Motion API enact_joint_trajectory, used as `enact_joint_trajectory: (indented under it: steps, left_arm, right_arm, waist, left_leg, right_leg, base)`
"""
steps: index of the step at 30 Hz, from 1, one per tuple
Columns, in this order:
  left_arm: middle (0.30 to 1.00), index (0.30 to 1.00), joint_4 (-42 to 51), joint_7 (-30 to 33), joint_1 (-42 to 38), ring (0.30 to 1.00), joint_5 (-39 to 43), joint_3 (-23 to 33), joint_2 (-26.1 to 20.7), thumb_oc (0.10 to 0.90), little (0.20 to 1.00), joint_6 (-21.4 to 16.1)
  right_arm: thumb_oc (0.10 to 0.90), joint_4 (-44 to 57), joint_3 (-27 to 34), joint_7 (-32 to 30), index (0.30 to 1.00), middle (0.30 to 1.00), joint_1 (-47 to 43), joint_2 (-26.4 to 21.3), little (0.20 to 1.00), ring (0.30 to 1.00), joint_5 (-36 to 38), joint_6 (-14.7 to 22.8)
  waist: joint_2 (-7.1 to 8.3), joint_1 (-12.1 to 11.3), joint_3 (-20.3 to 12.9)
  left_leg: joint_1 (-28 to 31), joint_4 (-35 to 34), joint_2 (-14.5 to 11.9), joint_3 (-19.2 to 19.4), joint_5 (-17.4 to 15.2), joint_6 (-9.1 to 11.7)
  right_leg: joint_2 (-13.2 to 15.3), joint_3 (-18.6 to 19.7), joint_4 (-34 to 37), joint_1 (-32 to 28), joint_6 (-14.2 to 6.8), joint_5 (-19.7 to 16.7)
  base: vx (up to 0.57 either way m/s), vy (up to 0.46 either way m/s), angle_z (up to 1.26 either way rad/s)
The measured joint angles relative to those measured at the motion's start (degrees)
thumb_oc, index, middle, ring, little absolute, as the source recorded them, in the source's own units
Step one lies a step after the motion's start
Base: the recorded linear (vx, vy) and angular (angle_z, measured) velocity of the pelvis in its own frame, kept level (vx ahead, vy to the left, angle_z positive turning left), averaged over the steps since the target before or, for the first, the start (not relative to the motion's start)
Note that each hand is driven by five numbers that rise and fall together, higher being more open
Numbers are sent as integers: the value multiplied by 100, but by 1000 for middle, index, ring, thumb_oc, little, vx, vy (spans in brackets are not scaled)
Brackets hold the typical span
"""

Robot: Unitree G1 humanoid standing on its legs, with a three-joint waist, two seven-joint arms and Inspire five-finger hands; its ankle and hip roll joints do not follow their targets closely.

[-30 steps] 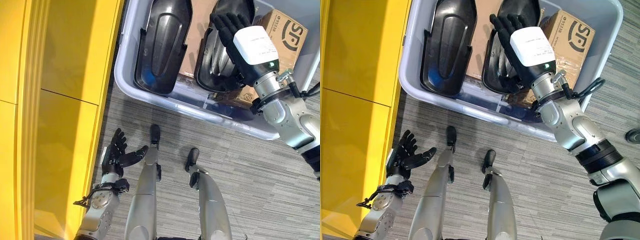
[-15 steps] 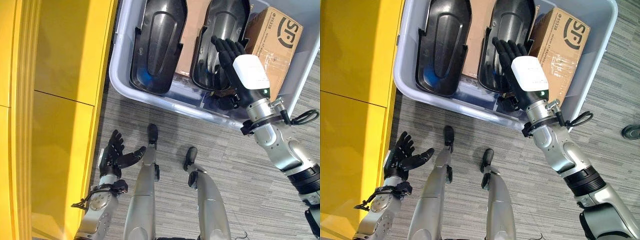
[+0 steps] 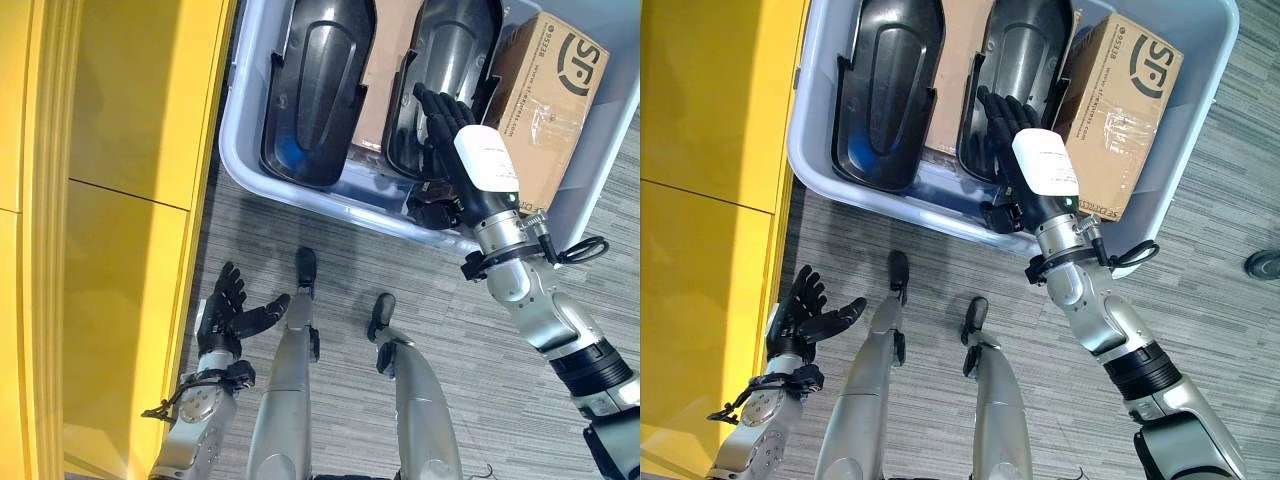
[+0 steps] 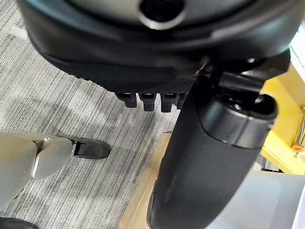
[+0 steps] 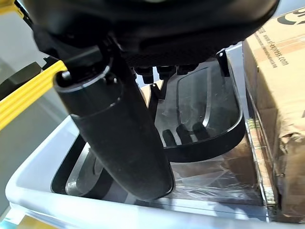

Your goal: Move parts from the plastic box to the shelf.

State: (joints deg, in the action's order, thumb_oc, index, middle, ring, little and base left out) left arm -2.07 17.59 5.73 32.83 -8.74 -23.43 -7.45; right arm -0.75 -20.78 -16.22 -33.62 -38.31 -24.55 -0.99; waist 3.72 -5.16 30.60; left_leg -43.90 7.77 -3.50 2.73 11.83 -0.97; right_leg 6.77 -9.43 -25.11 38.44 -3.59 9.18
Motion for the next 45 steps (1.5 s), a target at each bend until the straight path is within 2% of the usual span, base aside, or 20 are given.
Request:
enact_joint_trajectory:
  steps: [8,12,17,21,29,32,38,43,44,45]
  left_arm:
    - [1000,1000,-2,57,0,1000,-2,-7,4,900,1000,-3]
    - [1000,1000,-1,67,-3,1000,-1,-15,2,900,1000,-7]
    - [1000,1000,-11,82,-1,1000,-1,-58,3,900,1000,-8]
    - [1000,1000,-13,88,-5,1000,-1,-98,6,900,1000,-9]
    - [1000,1000,-29,91,-6,1000,2,-146,4,900,1000,-28]
    - [1000,1000,-89,90,-20,1000,3,-265,3,900,1000,-53]
    - [1000,1000,-195,88,-31,1000,28,-350,0,900,1000,-130]
    - [1000,1000,-195,86,-30,1000,54,-423,0,900,1000,-140]
    - [1000,1000,-195,86,-33,1000,54,-444,-3,900,1000,-141]
    - [1000,1000,-195,82,-33,1000,54,-460,-3,900,1000,-142]
  right_arm:
    - [900,-48,-1,-189,1000,1000,-80,230,1000,1000,0,-69]
    - [900,-600,-12,-372,1000,1000,-278,460,1000,1000,2,-121]
    - [900,-749,1,-419,1000,1000,-296,597,1000,1000,18,-207]
    - [900,-1165,1,-569,1000,1000,-476,867,1000,1000,77,-218]
    - [900,-2184,-49,-823,1000,1000,-836,1001,1000,1000,229,-346]
    - [900,-2779,-95,-1119,1000,1000,-1232,1287,1000,1000,328,-306]
    - [900,-3566,-164,-1209,1000,1000,-1823,1475,1000,1000,738,-184]
    - [900,-3794,-175,-1281,1000,1000,-1955,1554,1000,1000,889,-176]
    - [724,-3826,-198,-1288,753,753,-1993,1555,753,753,905,-176]
    - [490,-3854,-216,-1286,426,426,-2039,1566,426,426,917,-176]
  waist:
    - [-2,-31,0]
    - [-6,-116,-1]
    - [-7,-148,0]
    - [-12,-151,-1]
    - [-64,-265,-3]
    - [-85,-278,-5]
    - [-108,-277,-14]
    - [-166,-284,-34]
    - [-173,-284,-37]
    - [-175,-284,-38]
  left_leg:
    - [-2,-1,1,2,-1,1]
    - [-8,-3,2,5,-6,9]
    - [-30,-4,13,-1,-8,10]
    - [-30,-6,16,-1,-9,12]
    - [-35,-6,57,-6,-15,20]
    - [-34,20,54,-9,-24,34]
    - [-27,40,58,-5,-57,92]
    - [-28,49,64,-6,-62,87]
    - [-28,52,64,-5,-75,70]
    - [-29,56,64,-3,-80,63]
  right_leg:
    - [1,7,-5,7,1,1]
    - [3,11,-5,15,1,3]
    - [12,-4,-5,28,5,16]
    - [14,-5,-9,31,5,22]
    - [57,-10,-61,53,-4,65]
    - [59,-7,-102,59,-1,72]
    - [76,17,-219,106,47,108]
    - [89,21,-277,125,48,117]
    - [89,25,-281,128,48,117]
    - [91,39,-288,143,49,119]
  base:
    - [0,0,0]
    - [0,0,0]
    - [0,1,1]
    - [0,0,0]
    - [-3,7,1]
    - [0,0,0]
    - [0,0,0]
    - [0,0,0]
    - [0,0,0]
    - [0,0,0]
